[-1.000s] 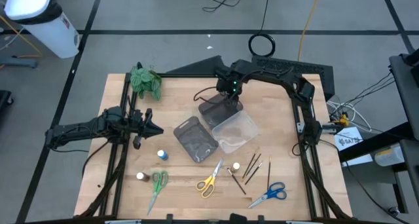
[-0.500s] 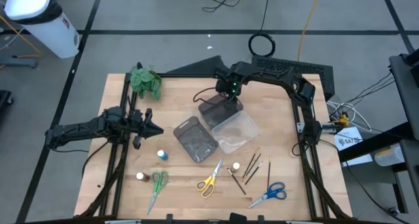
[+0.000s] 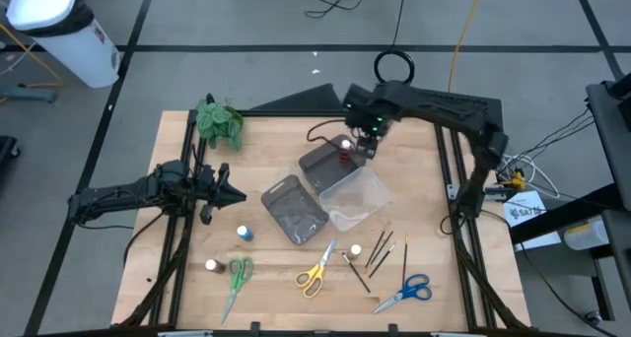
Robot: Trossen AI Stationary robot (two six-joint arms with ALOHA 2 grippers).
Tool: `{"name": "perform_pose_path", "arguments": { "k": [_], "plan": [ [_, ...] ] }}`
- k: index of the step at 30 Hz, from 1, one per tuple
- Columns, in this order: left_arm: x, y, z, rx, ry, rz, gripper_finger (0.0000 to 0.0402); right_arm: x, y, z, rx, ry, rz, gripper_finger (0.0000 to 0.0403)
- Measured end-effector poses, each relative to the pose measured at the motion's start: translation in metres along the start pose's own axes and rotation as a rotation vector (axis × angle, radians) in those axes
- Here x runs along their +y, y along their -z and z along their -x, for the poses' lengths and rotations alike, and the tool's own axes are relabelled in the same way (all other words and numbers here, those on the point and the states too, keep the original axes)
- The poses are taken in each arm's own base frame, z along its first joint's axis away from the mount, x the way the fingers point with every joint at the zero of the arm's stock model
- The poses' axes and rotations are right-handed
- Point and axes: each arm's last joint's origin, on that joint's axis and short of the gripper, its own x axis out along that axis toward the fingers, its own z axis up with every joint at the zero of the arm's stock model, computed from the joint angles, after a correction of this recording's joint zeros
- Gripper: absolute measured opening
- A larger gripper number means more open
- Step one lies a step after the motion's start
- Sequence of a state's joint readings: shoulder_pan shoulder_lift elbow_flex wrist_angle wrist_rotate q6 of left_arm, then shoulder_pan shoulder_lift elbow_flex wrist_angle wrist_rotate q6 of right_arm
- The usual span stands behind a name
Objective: Pick & Place Paint Supplies
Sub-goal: Put the yellow paint bottle into the top black bin
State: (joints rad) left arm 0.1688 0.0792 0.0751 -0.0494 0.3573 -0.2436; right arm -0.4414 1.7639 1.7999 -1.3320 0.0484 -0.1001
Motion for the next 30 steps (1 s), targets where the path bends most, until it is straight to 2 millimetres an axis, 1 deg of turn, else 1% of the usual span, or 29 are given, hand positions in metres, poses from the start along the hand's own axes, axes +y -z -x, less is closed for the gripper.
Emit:
{"name": "perform_pose_path", "arguments": {
  "k": [2,5,8,11,13,17,21,24,25,27,30],
  "plan": [
    [0.0,0.0,0.0,0.0,0.0,0.0,0.0047,0.016,0.014,0.021,-0.041,-0.034,0.041,0.0214],
    [0.0,0.0,0.0,0.0,0.0,0.0,0.0047,0.048,0.039,0.046,-0.126,-0.102,0.117,0.0209],
    [0.0,0.0,0.0,-0.001,0.0,0.0,0.0047,0.082,0.065,0.061,-0.219,-0.153,0.18,0.0206],
    [0.0,0.0,0.0,0.0,0.0,0.0,0.0047,0.114,0.094,0.069,-0.332,-0.231,0.234,0.0206],
    [0.0,0.0,0.0,0.0,0.0,0.0,0.0047,0.133,0.112,0.068,-0.41,-0.3,0.265,0.0207],
    [0.0,0.0,0.0,0.0,0.0,0.0,0.0047,0.168,0.142,0.054,-0.604,-0.456,0.382,0.0207],
    [0.0,0.0,0.0,0.0,0.0,0.0,0.0047,0.196,0.162,0.034,-0.875,-0.632,0.566,0.0207],
    [0.0,0.0,0.0,0.0,0.0,0.0,0.0047,0.212,0.173,0.017,-1.046,-0.786,0.631,0.0208],
    [0.0,0.0,0.0,0.0,0.0,0.0,0.0047,0.215,0.175,0.013,-1.075,-0.803,0.638,0.021],
    [0.0,0.0,0.0,0.0,0.0,0.0,0.0047,0.22,0.176,0.008,-1.069,-0.789,0.643,0.0218],
    [0.0,0.0,0.0,0.0,0.0,0.0,0.0047,0.225,0.171,0.002,-0.968,-0.668,0.616,0.0241]
  ]
}}
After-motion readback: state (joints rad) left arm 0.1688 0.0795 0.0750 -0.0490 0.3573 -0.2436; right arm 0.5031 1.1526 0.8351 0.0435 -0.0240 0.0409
